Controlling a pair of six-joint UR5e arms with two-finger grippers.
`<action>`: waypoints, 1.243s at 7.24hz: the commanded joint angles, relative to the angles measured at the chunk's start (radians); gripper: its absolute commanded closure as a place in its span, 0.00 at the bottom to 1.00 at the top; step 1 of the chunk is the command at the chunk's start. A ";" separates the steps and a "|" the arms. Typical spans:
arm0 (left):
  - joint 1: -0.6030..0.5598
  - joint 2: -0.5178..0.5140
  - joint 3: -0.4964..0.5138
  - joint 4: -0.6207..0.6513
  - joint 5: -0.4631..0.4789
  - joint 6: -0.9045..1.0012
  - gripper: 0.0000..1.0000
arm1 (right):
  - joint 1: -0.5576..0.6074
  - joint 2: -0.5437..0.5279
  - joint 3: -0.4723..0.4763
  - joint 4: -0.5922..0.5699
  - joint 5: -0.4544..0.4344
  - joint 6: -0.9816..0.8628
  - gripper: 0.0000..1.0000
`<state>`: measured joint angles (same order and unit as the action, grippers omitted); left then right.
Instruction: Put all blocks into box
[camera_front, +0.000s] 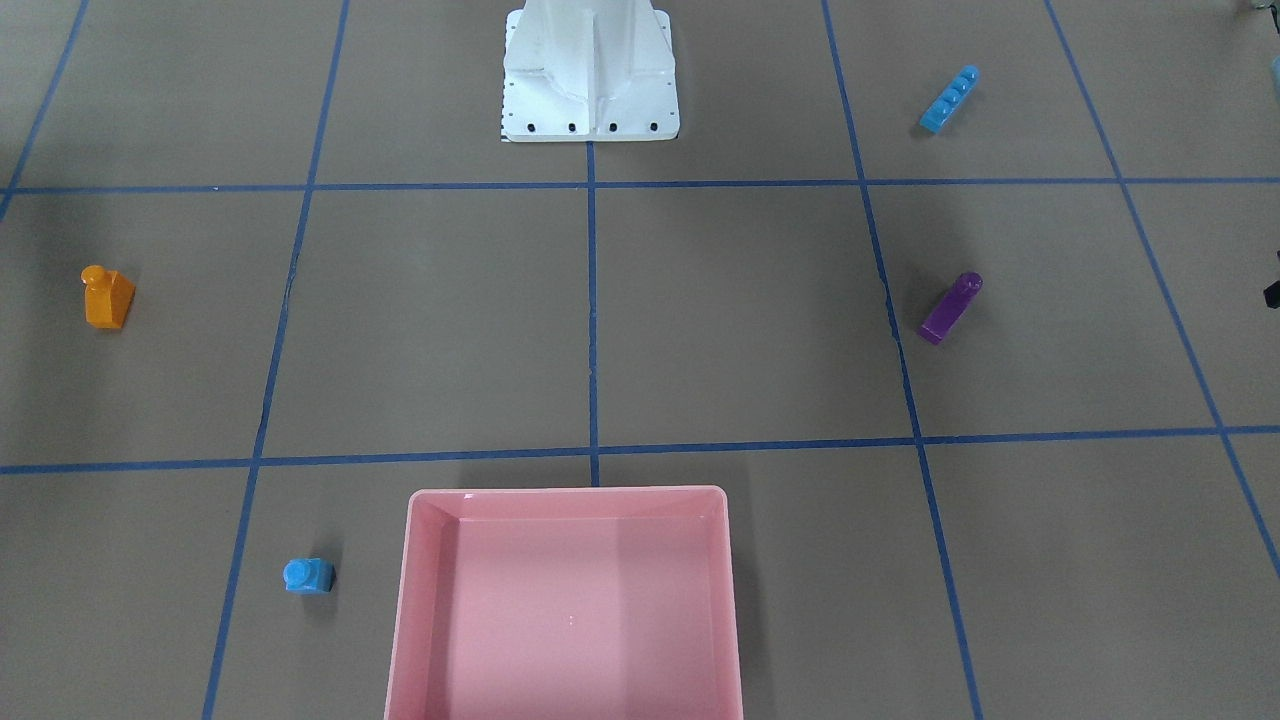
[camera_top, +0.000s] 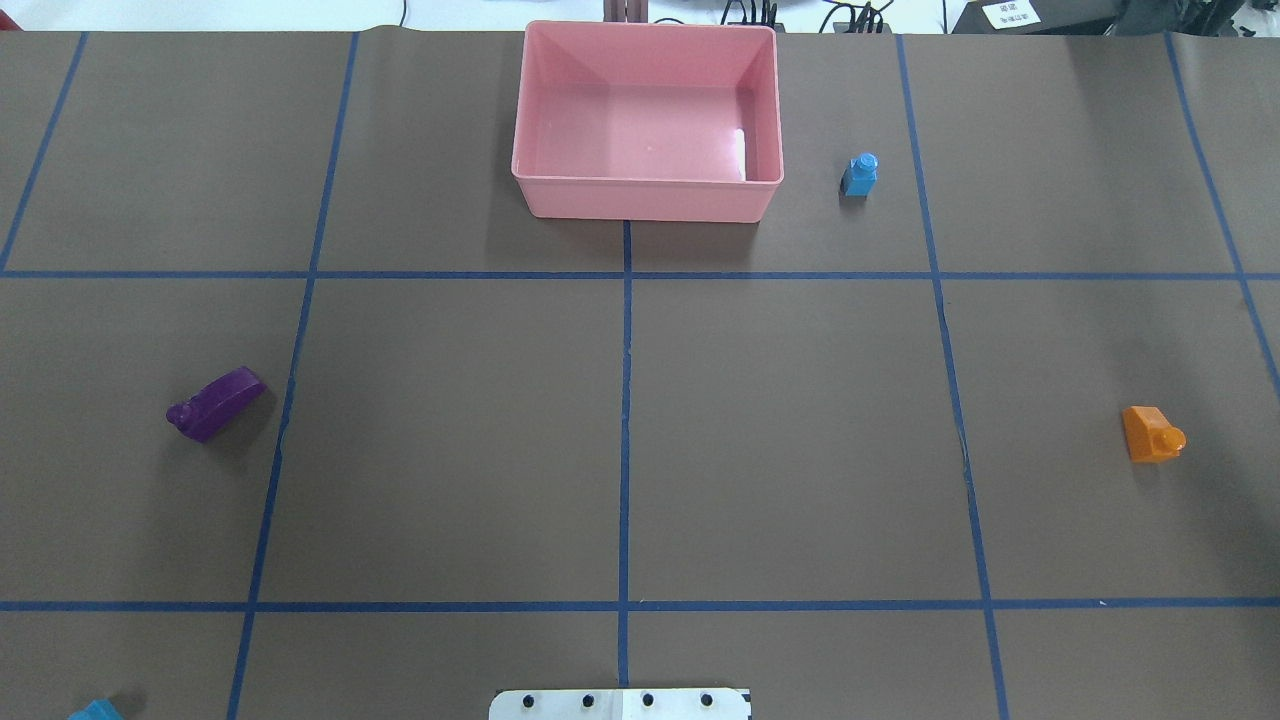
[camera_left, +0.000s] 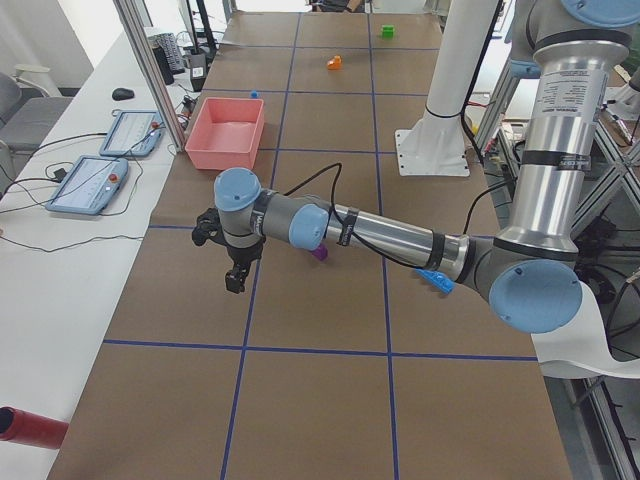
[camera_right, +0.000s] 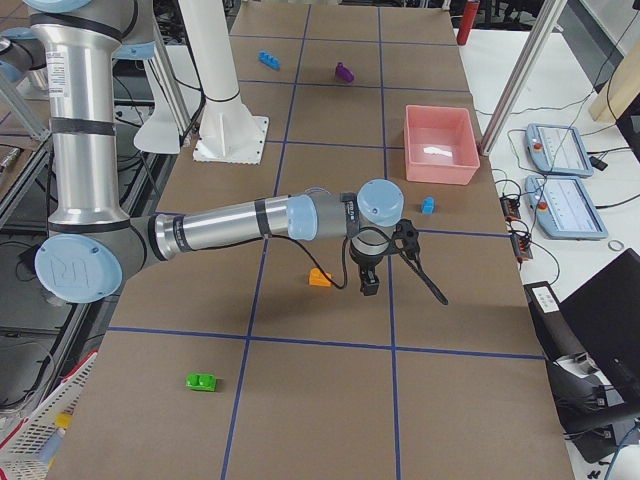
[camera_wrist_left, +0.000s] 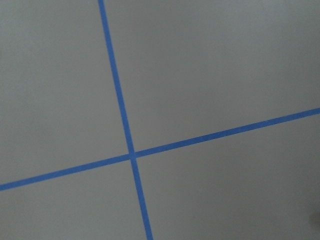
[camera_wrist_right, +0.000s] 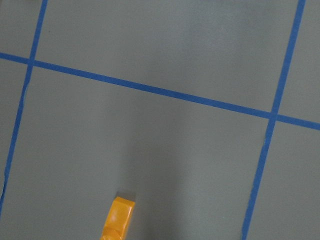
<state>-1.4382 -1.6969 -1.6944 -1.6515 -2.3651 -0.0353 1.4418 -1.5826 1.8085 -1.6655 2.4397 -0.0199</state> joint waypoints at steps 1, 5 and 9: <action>0.027 -0.010 -0.001 -0.031 0.003 -0.038 0.00 | -0.197 -0.054 0.008 0.279 -0.109 0.369 0.00; 0.038 -0.017 0.004 -0.034 0.003 -0.070 0.00 | -0.437 -0.073 -0.052 0.425 -0.180 0.638 0.00; 0.039 -0.026 0.001 -0.034 0.000 -0.086 0.00 | -0.494 -0.123 -0.077 0.423 -0.171 0.624 0.00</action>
<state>-1.3987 -1.7220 -1.6929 -1.6857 -2.3649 -0.1212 0.9708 -1.6975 1.7451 -1.2410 2.2646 0.6048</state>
